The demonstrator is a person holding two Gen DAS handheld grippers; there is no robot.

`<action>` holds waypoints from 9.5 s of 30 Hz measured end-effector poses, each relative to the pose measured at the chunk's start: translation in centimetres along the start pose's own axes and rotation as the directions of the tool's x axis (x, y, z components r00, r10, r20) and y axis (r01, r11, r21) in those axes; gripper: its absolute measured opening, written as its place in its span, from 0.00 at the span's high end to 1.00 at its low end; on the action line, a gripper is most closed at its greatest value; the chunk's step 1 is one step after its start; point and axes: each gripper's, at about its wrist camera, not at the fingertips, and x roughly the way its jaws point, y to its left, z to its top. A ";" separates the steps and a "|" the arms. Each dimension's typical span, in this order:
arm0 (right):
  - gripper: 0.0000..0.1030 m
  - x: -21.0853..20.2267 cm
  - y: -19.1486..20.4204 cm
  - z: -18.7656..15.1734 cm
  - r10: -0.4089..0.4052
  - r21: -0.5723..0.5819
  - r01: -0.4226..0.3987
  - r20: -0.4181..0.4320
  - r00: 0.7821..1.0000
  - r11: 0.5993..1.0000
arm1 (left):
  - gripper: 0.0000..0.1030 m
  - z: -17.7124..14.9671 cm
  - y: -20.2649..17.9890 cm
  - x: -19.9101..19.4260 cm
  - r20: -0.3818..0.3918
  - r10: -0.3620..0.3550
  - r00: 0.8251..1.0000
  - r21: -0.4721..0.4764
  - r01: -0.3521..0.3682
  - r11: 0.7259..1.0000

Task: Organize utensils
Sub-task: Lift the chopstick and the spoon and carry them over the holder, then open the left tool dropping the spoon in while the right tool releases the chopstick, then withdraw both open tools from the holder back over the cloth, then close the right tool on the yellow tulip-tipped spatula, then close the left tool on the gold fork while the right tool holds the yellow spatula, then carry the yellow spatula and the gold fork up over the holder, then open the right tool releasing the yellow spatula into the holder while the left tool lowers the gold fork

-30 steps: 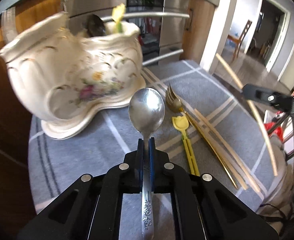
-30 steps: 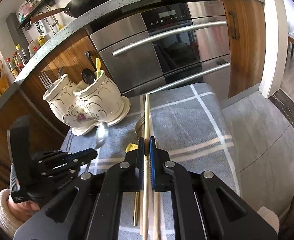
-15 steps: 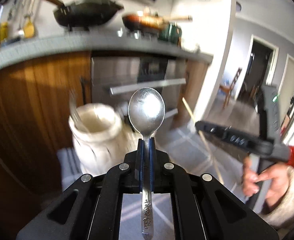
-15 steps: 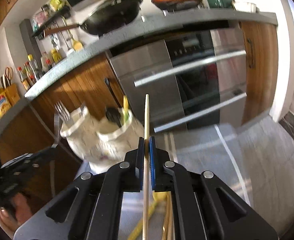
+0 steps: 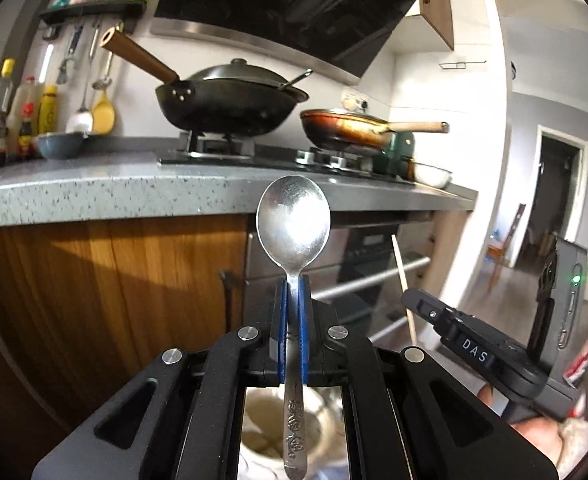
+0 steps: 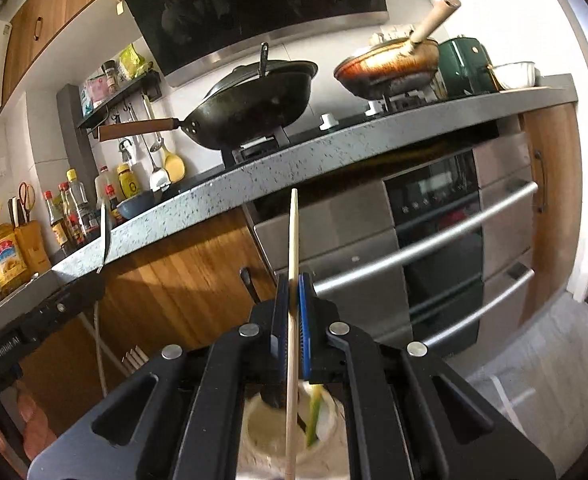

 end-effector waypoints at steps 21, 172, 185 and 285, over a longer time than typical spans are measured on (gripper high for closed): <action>0.95 3.2 0.0 -3.3 -0.024 -0.076 0.023 -0.011 1.000 0.997 | 0.94 -3.5 0.1 2.5 -0.007 0.054 0.999 0.025 -0.053 0.998; 0.91 -12.7 -10.7 -13.0 -0.164 -0.016 0.174 -0.440 0.883 0.985 | 0.47 -18.9 -12.8 8.7 -0.581 -0.069 0.811 0.005 0.088 0.996; 0.91 -12.8 -10.8 -13.1 -0.155 -0.013 0.166 -0.433 0.888 0.986 | 0.85 -19.0 -11.7 9.6 -0.627 -0.136 0.767 -0.067 0.121 0.990; 0.91 4.1 0.4 -5.5 0.063 -0.015 -0.062 0.027 0.998 0.998 | 0.97 -1.0 3.8 -1.4 -0.174 -0.062 0.983 -0.202 0.026 0.979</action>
